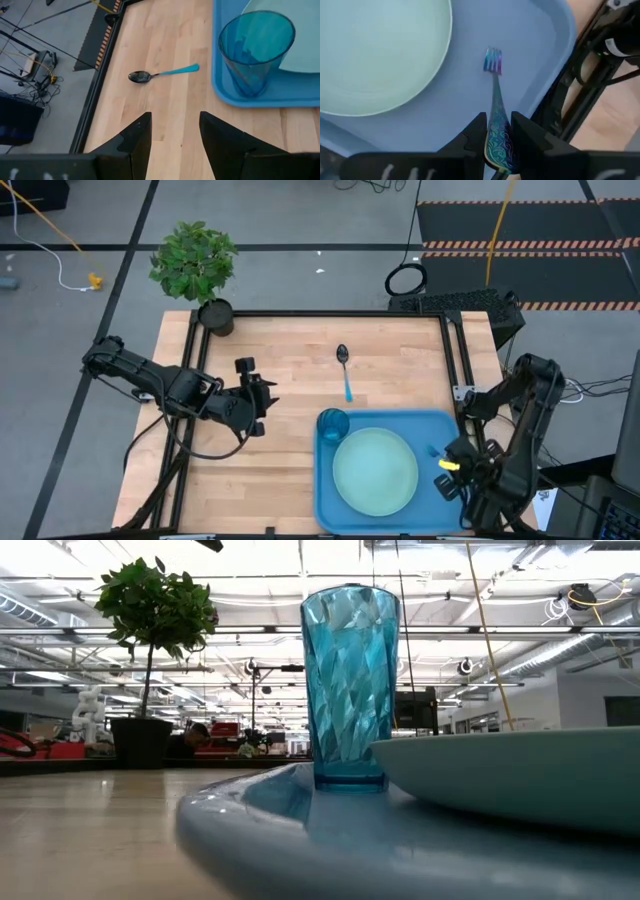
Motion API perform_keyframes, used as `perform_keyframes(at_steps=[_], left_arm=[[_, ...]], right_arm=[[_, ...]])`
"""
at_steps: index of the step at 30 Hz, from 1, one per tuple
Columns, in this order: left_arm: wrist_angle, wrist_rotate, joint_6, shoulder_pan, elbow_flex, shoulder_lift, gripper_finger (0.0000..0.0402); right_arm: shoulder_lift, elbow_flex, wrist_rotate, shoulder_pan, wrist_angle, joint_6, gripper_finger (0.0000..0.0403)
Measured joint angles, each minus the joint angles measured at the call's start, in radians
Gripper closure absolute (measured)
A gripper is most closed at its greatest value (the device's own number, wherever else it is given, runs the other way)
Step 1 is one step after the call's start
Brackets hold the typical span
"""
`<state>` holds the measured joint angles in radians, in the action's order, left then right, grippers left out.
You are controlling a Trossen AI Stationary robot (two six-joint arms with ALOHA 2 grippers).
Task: Pick and place plate/cup/fork/spoon on tray
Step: Put the fork into the food tray
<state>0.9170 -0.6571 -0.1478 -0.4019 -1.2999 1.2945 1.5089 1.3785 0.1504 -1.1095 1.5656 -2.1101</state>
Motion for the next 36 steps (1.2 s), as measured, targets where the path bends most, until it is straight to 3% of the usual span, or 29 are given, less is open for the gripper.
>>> perform_keyframes(at_steps=[8, 30, 36], left_arm=[[-0.004, 0.000, 0.001, 0.000, 0.000, 0.000, 0.0234], [-0.010, 0.000, -0.033, 0.000, 0.000, 0.001, 0.0234], [-0.010, 0.000, -0.060, 0.000, 0.000, 0.001, 0.0234]], right_arm=[[0.085, -0.002, 0.030, 0.001, -0.082, -0.072, 0.0338], [0.276, -0.003, 0.030, 0.002, -0.253, -0.049, 0.0347], [0.290, -0.003, 0.030, 0.002, -0.292, -0.036, 0.0327]])
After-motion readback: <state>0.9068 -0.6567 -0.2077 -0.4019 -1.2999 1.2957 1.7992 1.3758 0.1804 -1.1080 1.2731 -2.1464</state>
